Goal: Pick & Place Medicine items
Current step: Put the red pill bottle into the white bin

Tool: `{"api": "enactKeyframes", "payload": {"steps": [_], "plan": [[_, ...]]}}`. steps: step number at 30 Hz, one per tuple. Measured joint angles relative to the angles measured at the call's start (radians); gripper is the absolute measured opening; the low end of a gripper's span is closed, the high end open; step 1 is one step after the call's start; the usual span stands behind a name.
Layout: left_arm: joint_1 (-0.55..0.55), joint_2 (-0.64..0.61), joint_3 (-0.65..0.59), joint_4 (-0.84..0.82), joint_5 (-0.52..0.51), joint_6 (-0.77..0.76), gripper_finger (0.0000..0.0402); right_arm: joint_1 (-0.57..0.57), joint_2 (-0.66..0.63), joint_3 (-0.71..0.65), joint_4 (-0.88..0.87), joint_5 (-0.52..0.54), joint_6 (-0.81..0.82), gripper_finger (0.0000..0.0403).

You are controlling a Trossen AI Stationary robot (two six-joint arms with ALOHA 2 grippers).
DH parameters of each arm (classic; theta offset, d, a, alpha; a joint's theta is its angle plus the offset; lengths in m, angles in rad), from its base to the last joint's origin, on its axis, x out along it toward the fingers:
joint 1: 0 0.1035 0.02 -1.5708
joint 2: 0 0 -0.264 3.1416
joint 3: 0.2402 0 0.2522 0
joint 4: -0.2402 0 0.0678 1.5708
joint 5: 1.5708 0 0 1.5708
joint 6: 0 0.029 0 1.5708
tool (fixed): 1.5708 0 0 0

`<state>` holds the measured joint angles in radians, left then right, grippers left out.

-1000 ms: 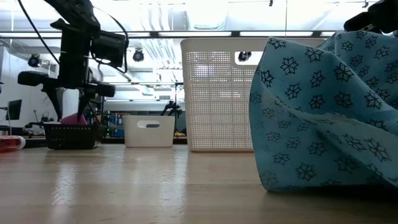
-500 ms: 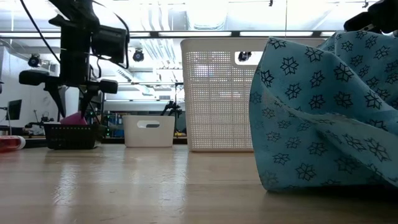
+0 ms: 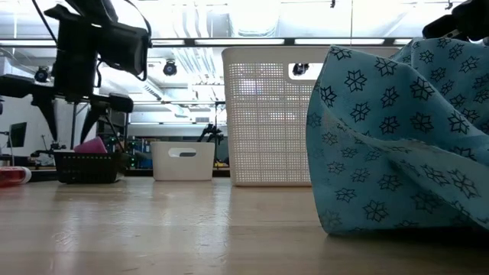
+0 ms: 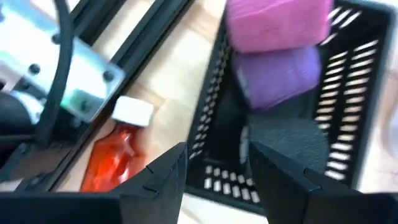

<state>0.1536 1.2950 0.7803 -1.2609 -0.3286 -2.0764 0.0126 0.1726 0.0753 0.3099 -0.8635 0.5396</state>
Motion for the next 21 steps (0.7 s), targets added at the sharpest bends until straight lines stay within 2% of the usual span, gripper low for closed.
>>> {"api": "enactKeyframes", "payload": {"steps": [4, 8, 16, 21], "plan": [[-0.015, 0.030, 0.001, -0.016, 0.058, -0.008, 0.0180, 0.000, 0.000, 0.000, 0.000, 0.000, 0.000, 0.0224], [-0.057, 0.079, 0.030, -0.079, 0.087, -0.083, 0.0180, 0.000, 0.000, 0.000, -0.001, 0.000, 0.000, 0.0224], [-0.174, 0.231, 0.187, -0.290, 0.106, -0.184, 0.0180, 0.000, 0.000, 0.000, -0.008, 0.000, 0.000, 0.0224], [-0.206, 0.307, 0.175, -0.309, 0.176, -0.226, 0.0180, 0.000, 0.000, 0.000, -0.008, 0.000, 0.000, 0.0224]]}}
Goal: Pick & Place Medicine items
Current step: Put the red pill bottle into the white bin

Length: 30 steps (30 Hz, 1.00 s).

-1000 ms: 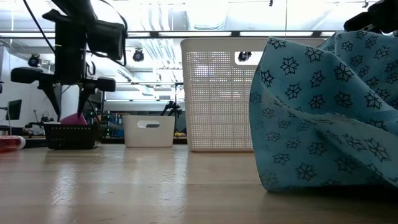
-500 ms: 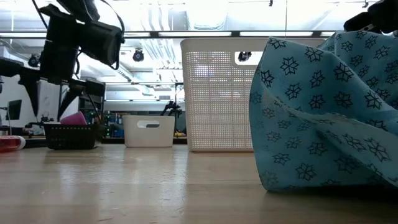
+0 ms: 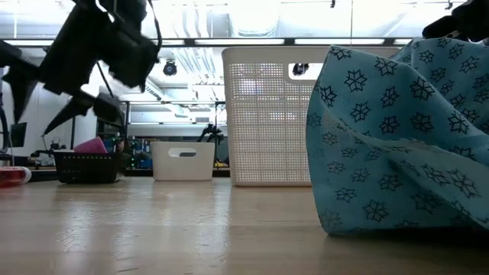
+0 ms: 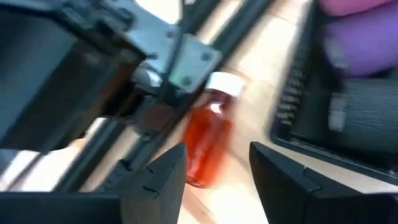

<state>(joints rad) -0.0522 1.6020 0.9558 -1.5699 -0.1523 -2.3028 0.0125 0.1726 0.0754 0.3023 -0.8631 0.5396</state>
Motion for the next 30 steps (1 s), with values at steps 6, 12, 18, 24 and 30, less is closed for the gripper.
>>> {"api": "enactKeyframes", "payload": {"steps": [6, 12, 18, 24, 30], "plan": [[-0.001, 0.025, -0.014, -0.002, 0.013, 0.059, 0.0180, 0.000, 0.000, 0.000, 0.000, 0.000, 0.000, 0.0224], [-0.016, 0.025, -0.028, 0.004, -0.065, 0.172, 0.0180, 0.000, 0.000, 0.000, -0.001, 0.000, 0.000, 0.0224], [-0.021, 0.024, -0.094, 0.046, -0.061, 0.175, 0.0180, 0.000, 0.000, 0.000, -0.001, 0.000, 0.000, 0.0224], [-0.019, 0.022, -0.151, 0.096, -0.065, 0.206, 0.0180, 0.000, 0.000, 0.000, -0.001, 0.000, 0.000, 0.0224], [-0.019, 0.021, -0.201, 0.166, -0.069, 0.213, 0.0180, 0.000, 0.000, 0.000, -0.001, 0.000, 0.000, 0.0224]]}}
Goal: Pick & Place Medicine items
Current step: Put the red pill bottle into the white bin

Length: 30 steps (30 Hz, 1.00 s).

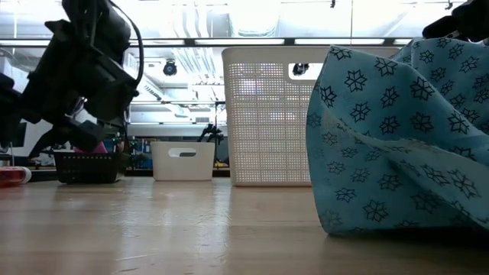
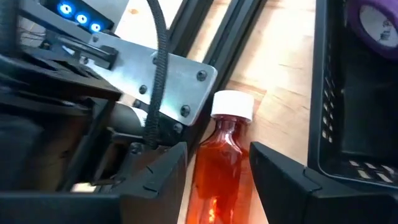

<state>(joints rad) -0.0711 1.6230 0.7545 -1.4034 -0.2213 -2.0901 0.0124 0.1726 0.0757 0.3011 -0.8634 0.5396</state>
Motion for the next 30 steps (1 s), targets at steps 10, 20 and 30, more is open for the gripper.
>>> {"api": "enactKeyframes", "payload": {"steps": [10, 20, 30], "plan": [[0.001, 0.000, -0.020, 0.030, -0.007, 0.023, 0.0180, 0.000, 0.000, 0.000, -0.001, 0.000, 0.000, 0.0224], [-0.002, -0.001, 0.031, 0.046, -0.095, 0.119, 0.0180, 0.000, 0.000, 0.000, -0.001, 0.000, 0.000, 0.0224], [-0.001, 0.003, 0.033, 0.117, -0.049, 0.120, 0.0180, 0.000, 0.000, 0.000, -0.002, 0.000, 0.000, 0.0224]]}}
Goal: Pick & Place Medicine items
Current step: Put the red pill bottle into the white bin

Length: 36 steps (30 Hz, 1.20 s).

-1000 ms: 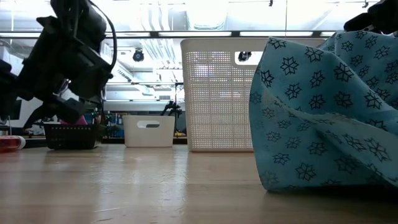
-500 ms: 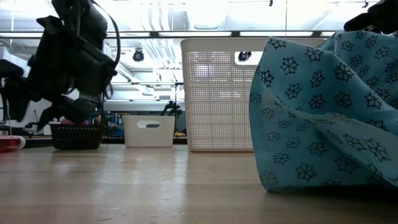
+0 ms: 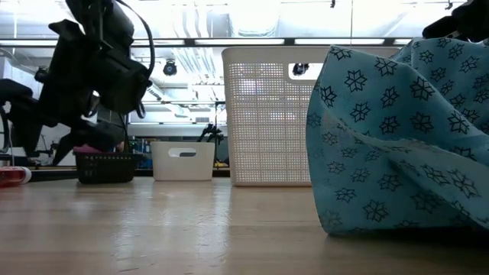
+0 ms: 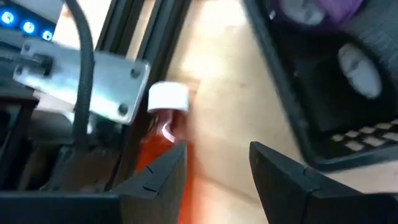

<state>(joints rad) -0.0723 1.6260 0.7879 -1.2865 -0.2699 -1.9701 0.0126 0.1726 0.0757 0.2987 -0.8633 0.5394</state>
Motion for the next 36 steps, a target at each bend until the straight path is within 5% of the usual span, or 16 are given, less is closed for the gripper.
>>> {"api": "enactKeyframes", "payload": {"steps": [6, 36], "plan": [[-0.012, 0.000, 0.003, -0.050, 0.144, -0.019, 0.0180, 0.000, 0.000, 0.000, -0.004, 0.000, 0.000, 0.0224], [-0.077, 0.001, -0.074, 0.033, 0.165, -0.117, 0.0180, 0.000, 0.000, 0.000, -0.004, 0.000, 0.000, 0.0224]]}}
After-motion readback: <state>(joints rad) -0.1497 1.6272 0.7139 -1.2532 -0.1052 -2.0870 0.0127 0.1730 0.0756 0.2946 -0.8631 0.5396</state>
